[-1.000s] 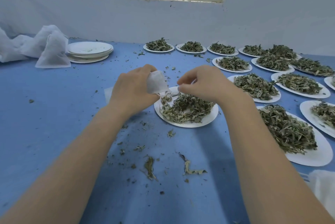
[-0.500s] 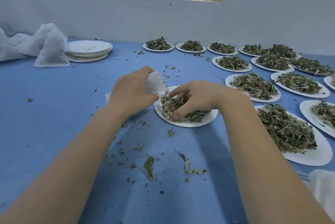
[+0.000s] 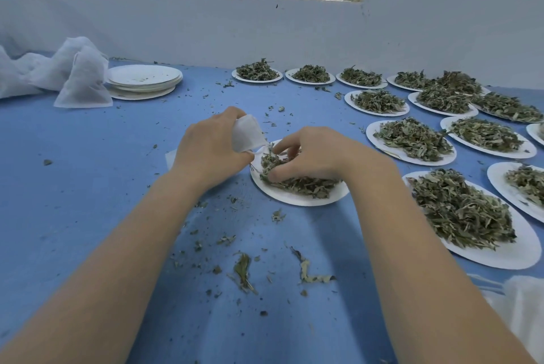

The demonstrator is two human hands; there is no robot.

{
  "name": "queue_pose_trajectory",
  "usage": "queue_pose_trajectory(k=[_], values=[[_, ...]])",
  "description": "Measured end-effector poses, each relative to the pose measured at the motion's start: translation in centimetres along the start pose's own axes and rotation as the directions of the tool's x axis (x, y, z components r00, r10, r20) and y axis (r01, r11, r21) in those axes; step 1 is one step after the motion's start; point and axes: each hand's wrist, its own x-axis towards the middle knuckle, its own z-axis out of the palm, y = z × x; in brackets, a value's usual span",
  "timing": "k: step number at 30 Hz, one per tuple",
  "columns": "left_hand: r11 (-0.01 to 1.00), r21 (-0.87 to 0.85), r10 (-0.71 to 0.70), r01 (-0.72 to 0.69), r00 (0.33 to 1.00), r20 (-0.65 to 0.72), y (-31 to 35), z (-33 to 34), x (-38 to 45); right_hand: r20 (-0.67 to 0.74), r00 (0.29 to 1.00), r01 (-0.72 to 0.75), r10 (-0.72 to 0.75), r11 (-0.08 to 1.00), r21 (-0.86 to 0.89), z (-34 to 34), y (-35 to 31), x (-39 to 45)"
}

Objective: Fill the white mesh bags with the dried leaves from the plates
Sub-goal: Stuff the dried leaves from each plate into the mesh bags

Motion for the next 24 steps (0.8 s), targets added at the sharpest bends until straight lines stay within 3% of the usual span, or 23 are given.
queue_pose_trajectory(k=[4,12,18,24], values=[[1.000,-0.004,-0.002,0.002,1.000,-0.006,0.0,0.0,0.0,-0.042,0.999,0.022,-0.027,0.992,-0.126,1.3,-0.6,0.3],[1.000,-0.006,-0.029,0.029,0.999,-0.020,-0.7,-0.2,0.1,-0.151,0.986,0.054,-0.068,0.994,-0.093,1.2,-0.7,0.2],[1.000,0.010,-0.020,0.020,1.000,-0.007,-0.9,-0.1,0.0,-0.313,0.948,0.068,-0.055,0.997,0.029,-1.2,0.4,-0.6],[0.987,0.099,0.118,-0.125,0.990,0.075,0.0,0.4,-0.1,-0.278,0.949,0.098,-0.149,0.978,-0.186,-2.0,-0.7,-0.6]])
